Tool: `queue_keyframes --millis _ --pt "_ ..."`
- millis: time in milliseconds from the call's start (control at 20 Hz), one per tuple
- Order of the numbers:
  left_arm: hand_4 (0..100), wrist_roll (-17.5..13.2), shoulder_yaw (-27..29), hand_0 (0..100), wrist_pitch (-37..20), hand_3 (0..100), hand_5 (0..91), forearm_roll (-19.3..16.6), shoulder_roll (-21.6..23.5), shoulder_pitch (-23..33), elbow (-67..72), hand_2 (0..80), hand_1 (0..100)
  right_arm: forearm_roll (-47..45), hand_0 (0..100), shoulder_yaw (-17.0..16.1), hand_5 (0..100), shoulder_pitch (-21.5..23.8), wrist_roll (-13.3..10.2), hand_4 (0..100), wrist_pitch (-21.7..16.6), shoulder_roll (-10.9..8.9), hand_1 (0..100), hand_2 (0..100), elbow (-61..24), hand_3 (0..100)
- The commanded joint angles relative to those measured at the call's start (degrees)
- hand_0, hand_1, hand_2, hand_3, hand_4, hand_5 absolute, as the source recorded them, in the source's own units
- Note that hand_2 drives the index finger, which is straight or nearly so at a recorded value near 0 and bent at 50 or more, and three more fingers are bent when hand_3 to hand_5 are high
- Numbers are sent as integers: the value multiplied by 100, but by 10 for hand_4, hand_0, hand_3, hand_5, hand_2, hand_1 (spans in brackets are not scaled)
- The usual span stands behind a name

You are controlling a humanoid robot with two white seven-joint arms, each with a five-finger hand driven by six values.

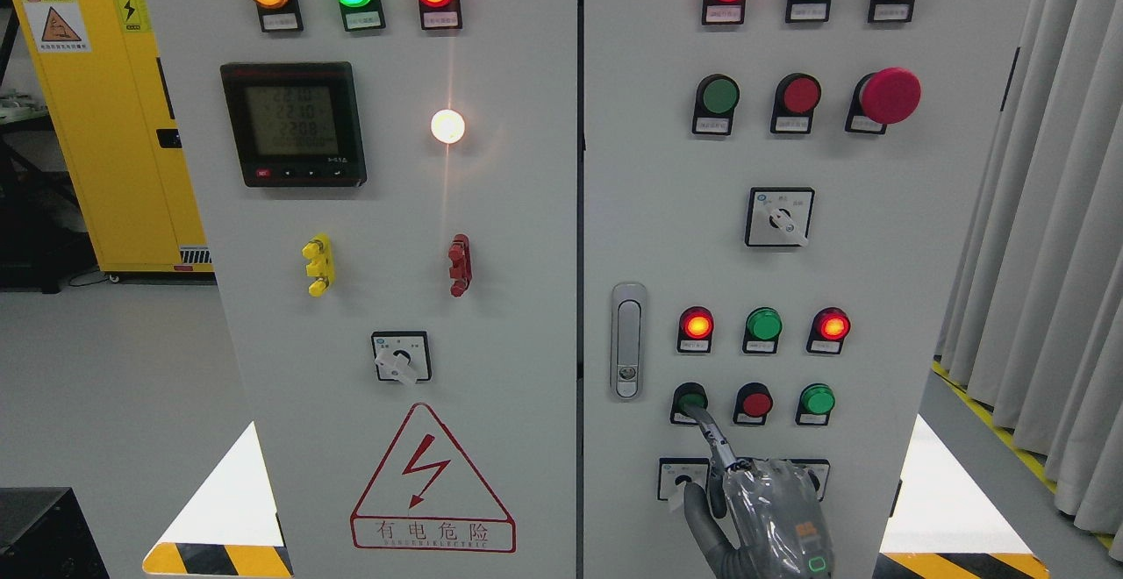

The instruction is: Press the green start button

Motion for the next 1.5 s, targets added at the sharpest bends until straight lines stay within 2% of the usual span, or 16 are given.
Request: queue_keyframes --millis 0,500,1200,1350,1450 --pt "0 5 1 120 5 0 0 1 5 2 0 0 556 -51 779 4 1000 -17 25 981 15 16 915 0 137 926" --pt "0 5 1 120 5 0 0 1 -3 -7 0 0 556 -121 796 -14 1000 18 -1 985 -3 16 915 0 67 928" --pt "0 13 -8 120 5 0 0 1 5 -7 0 0 556 -200 796 57 1000 237 -63 986 -117 16 916 0 -795 932" --pt "0 5 -8 120 5 0 0 -7 -3 2 0 0 556 -646 825 74 1000 351 -63 985 -275 25 915 0 -874 933" --pt "0 5 -8 120 5 0 0 1 -3 -7 0 0 556 -1147 854 249 1000 474 -63 988 -293 25 910 0 -970 936"
